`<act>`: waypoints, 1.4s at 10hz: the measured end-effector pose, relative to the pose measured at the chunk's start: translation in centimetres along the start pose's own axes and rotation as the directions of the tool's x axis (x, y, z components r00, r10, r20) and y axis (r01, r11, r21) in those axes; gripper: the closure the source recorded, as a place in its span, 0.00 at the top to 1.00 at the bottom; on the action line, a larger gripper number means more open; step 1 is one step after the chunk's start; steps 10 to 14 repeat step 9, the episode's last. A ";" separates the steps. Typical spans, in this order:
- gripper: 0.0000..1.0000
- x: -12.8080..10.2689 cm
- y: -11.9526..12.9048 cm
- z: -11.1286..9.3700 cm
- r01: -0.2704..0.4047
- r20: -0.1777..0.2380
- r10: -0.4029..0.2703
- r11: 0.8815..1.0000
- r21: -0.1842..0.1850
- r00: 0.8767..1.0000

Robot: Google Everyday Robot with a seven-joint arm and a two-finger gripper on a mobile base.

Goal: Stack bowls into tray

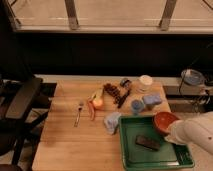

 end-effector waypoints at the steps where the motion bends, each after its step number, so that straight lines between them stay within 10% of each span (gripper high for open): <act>1: 0.72 0.0 0.2 0.2 -0.002 0.007 0.002 1.000 -0.003 1.000; 14: 0.72 -1.5 -1.2 -3.9 -0.010 -0.027 0.008 0.998 -0.060 1.000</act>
